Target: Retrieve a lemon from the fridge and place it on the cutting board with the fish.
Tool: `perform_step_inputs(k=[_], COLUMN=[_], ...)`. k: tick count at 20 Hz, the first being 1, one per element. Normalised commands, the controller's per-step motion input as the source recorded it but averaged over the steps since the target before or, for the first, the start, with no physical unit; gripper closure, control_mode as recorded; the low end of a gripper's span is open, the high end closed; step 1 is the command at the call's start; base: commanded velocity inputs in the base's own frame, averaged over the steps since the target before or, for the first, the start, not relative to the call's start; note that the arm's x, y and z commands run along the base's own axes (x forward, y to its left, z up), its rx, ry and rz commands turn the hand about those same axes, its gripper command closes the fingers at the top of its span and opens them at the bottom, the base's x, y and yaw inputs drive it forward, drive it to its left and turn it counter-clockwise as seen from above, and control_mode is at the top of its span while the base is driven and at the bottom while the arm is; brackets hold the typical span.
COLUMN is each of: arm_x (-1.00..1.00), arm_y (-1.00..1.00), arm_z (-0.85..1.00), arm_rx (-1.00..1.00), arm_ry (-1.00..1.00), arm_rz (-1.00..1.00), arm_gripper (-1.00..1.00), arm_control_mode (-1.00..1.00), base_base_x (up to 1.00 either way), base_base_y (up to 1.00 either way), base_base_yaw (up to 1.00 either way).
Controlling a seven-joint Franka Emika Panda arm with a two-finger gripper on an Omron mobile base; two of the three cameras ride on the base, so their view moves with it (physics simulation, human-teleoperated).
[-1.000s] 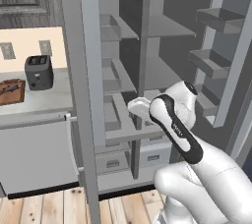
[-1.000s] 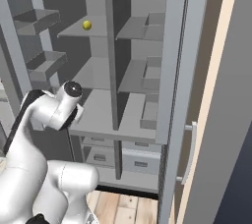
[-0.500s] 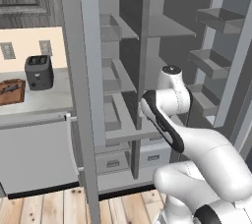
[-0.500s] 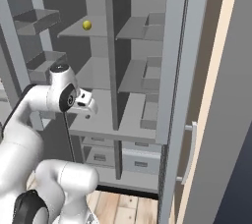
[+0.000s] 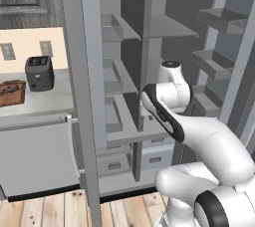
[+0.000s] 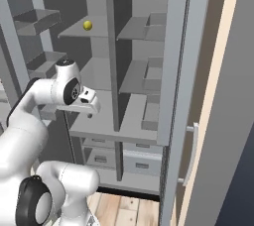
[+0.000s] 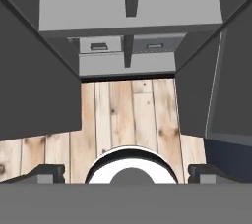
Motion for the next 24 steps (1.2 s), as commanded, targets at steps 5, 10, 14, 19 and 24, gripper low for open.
perform_step_inputs(k=[5,10,14,19,24], arm_x=[-0.11,-0.37,-0.34,-0.4,-0.09], arm_y=[-0.25,-0.5,-0.35,-0.03,0.0], arm_z=[-0.01,0.0,0.04,0.17,0.01], arm_rx=[0.0,0.01,0.01,0.01,0.0], arm_ry=[0.0,-0.03,-0.01,0.0,0.01], arm_rz=[-0.02,-0.03,-0.01,0.0,0.0], arm_gripper=[-1.0,-1.0,-1.0,-1.0,-1.0], arm_control_mode=[-1.0,-1.0,-1.0,-1.0,-1.0], base_base_x=[0.0,0.0,0.0,0.0,0.0], base_base_y=[0.0,0.0,0.0,0.0,0.0], base_base_yaw=[0.0,0.0,0.0,0.0,0.0])
